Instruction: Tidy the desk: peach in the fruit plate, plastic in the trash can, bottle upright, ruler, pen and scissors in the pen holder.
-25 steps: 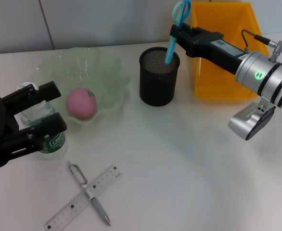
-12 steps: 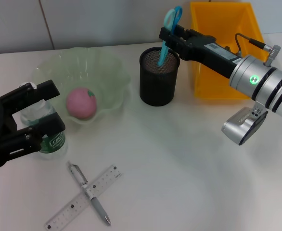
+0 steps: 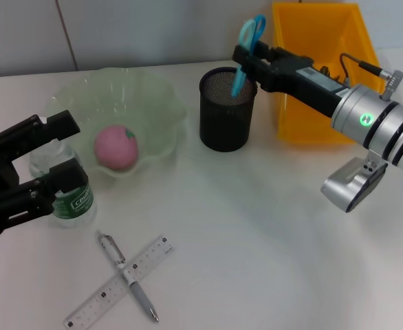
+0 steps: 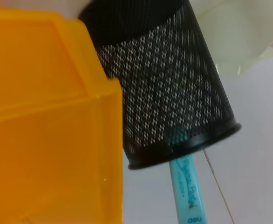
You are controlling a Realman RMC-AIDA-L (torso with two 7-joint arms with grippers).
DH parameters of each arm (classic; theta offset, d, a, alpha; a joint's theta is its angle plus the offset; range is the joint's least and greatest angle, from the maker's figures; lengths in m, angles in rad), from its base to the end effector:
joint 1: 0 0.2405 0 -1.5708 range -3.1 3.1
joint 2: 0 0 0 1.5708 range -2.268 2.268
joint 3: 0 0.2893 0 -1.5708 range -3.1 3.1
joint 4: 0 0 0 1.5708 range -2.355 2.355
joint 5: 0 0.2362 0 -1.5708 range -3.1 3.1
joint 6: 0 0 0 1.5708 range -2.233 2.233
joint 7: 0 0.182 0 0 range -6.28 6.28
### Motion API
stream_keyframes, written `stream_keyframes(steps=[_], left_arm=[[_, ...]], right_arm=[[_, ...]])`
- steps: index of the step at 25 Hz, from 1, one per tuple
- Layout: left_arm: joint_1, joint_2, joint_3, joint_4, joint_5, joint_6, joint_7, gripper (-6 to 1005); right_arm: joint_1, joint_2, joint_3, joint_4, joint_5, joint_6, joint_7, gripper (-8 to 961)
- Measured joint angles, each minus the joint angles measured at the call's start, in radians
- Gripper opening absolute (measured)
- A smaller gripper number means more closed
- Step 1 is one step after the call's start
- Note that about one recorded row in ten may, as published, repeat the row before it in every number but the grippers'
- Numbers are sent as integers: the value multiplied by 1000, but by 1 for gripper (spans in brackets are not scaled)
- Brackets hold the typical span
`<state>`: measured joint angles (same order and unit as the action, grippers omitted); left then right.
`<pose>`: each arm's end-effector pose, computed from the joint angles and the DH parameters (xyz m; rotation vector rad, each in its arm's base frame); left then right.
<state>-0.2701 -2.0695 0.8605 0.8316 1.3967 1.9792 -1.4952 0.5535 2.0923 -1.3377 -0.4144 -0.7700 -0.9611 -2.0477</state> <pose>-0.2479 0.2906 0.0305 -2.6126 -0.4568 -1.4723 0.2587 0.4570 -0.0779 -0.8045 -2.0244 -0.8503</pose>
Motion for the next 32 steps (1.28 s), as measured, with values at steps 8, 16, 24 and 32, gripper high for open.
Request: stream_keyframes(steps=[8, 16, 24, 32], left_arm=[[1, 2, 0, 0, -17, 6, 2, 787], [15, 1, 1, 0, -39, 16, 1, 786], [26, 2, 22, 4, -69, 19, 2, 786], [26, 2, 25, 5, -70, 19, 4, 787]], right_arm=[[-16, -1, -17, -16, 15, -14, -4, 506], [-19, -5, -189, -23, 290, 27, -82, 519], [-25, -14, -218, -49, 288, -28, -32, 522], [-86, -6, -212, -178, 334, -56, 164, 521]])
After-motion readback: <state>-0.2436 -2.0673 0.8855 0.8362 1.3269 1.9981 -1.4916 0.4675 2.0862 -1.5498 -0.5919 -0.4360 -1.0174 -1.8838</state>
